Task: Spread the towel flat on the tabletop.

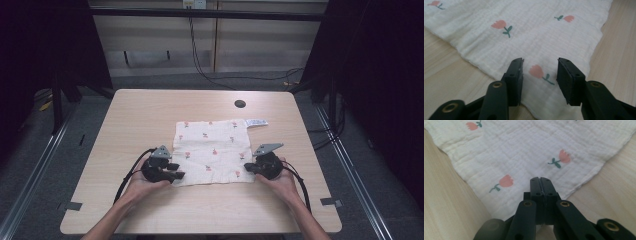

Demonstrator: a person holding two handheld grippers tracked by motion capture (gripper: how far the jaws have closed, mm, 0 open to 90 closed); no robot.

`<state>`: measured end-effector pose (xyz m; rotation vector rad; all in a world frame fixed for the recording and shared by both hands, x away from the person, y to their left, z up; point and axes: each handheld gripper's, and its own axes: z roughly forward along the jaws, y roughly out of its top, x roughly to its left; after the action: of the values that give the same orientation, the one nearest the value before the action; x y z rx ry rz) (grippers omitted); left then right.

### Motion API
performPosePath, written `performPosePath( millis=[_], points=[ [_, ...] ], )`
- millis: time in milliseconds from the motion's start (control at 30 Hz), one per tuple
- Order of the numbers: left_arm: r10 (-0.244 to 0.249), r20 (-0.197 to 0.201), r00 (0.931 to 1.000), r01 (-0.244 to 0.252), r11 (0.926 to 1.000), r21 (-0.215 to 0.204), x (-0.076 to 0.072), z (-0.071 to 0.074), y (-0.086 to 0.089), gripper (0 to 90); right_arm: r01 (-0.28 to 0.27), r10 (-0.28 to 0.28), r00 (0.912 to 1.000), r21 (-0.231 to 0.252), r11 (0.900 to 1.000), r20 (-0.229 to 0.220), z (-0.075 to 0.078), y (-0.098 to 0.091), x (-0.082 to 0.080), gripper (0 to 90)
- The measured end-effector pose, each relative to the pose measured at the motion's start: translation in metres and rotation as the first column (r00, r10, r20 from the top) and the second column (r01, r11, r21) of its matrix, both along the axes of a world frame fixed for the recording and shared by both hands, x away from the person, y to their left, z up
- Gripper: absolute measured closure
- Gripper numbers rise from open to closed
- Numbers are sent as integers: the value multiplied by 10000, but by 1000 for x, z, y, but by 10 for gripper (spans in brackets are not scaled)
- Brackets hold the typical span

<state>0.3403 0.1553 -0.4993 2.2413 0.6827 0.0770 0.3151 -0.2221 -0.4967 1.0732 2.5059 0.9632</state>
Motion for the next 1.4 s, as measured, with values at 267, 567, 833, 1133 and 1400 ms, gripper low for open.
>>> performPosePath(
  millis=[267, 567, 833, 1133, 1400],
  points=[
    [137, 64, 9999, -139, 9995, 287, -2, 2, 2, 611, -15, 30, 9988, 314, 9995, -490, 1, -8, -9, 900],
    [-62, 241, 9997, 51, 9991, 428, -15, 2, 0, 900, -323, 393, 9947, 741, 9967, -950, 2, -13, -30, 900],
    [-345, -396, 9986, 358, 9988, 347, -32, 4, 11, 900, -732, 809, 9924, 836, 9938, -928, 5, -8, -42, 900],
    [-793, -610, 9950, 816, 9960, 366, -53, 6, 15, 900, -789, 888, 9900, 911, 9927, -1095, 2, -8, -59, 900],
    [-1117, -913, 9895, 1156, 9926, 383, -68, 8, 22, 895, -979, 1107, 9860, 1044, 9897, -1245, 3, -6, -74, 900]
  ],
)
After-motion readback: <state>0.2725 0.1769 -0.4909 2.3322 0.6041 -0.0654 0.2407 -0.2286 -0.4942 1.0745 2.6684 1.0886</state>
